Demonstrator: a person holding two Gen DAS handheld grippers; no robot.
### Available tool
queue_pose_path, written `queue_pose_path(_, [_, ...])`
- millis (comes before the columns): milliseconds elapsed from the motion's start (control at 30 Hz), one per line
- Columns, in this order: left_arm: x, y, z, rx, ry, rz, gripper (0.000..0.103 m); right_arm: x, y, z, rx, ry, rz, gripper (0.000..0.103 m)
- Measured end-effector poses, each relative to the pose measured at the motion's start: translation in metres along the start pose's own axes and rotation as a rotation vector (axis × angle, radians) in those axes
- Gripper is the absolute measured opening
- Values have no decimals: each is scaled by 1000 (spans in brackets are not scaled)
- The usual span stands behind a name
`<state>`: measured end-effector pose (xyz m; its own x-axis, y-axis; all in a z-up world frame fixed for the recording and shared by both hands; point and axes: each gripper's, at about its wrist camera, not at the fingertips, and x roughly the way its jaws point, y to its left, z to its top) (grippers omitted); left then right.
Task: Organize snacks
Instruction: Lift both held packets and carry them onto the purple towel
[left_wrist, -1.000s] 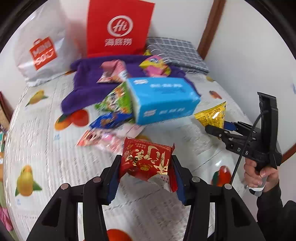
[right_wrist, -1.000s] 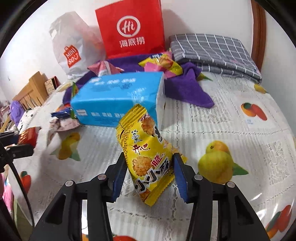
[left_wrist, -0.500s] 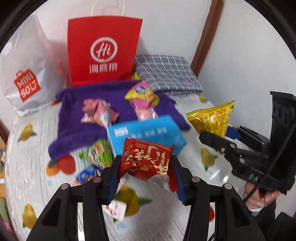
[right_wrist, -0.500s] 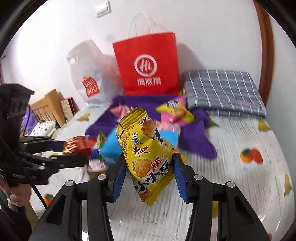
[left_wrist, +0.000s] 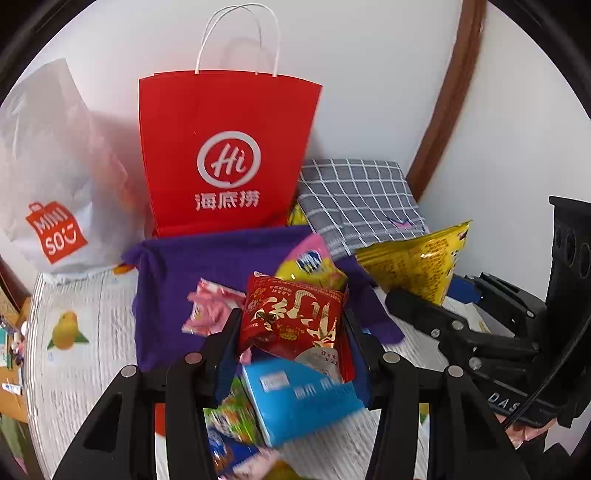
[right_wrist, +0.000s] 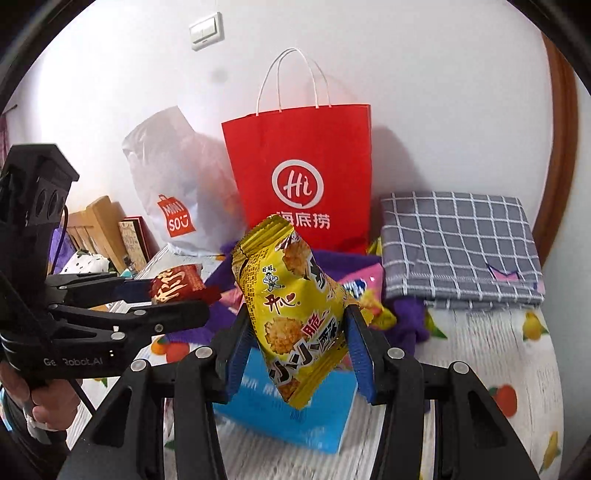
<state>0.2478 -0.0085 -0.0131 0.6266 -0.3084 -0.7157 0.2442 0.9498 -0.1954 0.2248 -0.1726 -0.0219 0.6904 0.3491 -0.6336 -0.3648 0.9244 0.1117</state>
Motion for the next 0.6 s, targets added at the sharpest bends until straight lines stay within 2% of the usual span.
queue_pose_path(267, [20,37,37,-53,-25,52,49,47,-5,32,5,33,22,49])
queue_pose_path(400, [27,61,39,-91,-34,80,49,62,-13,44,46,23,50,49])
queue_pose_path(500, [42,83,28,-137,-8,91,49,74,-19,40,54,36,62,49])
queue_pose_path(600, [63,99,25,-187,56,96,49,95,-25,34,37,88,38,48])
